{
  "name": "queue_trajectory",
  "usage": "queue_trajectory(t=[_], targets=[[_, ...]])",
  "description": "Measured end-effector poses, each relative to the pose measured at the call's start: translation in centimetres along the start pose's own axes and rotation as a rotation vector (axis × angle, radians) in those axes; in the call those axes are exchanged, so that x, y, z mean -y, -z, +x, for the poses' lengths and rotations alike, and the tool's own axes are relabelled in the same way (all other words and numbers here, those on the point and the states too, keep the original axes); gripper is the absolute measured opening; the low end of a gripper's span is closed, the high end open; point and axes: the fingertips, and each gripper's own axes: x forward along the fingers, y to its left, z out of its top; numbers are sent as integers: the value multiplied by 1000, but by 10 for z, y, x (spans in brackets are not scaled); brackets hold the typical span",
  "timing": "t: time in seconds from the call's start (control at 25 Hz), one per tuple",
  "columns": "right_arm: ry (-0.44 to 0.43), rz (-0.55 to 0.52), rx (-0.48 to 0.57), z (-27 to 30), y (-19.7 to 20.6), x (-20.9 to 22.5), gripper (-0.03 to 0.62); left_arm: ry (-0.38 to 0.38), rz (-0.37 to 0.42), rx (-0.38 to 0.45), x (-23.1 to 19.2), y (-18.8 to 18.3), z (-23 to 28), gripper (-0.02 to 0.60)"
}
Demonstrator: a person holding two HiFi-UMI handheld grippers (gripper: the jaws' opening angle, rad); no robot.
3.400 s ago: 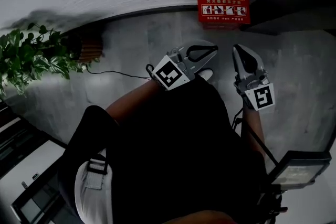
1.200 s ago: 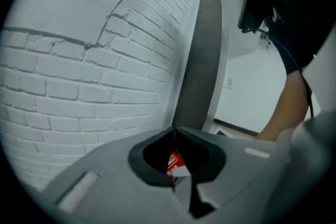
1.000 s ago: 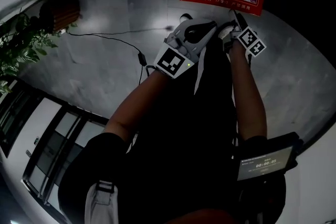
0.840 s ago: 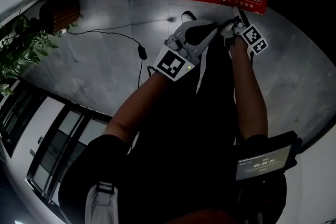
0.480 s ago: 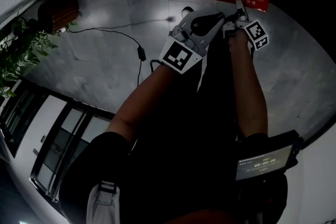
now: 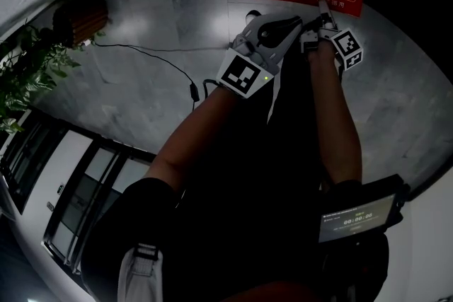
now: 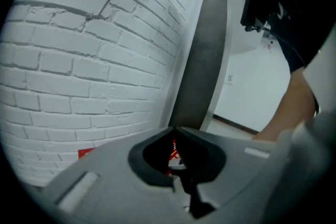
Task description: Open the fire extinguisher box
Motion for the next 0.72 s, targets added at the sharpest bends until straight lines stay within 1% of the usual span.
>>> queue_trajectory(t=[0.2, 0.4, 0.48, 0.6, 0.72], targets=[[-14, 34, 38, -13, -2, -19, 132, 4, 8, 15, 3, -9, -3, 12], [-78, 21, 58, -26, -5, -39, 104, 6, 32, 31, 8, -13, -3, 12], [-106, -5, 59, -32, -6, -49, 101, 10, 45, 40, 11, -14, -4, 12], [-168, -71, 56, -43, -7, -76, 107, 2, 48, 60, 15, -17, -11, 12], [-221, -144, 59, -41, -22, -119, 107, -2, 53, 73, 9, -38, -11, 12]])
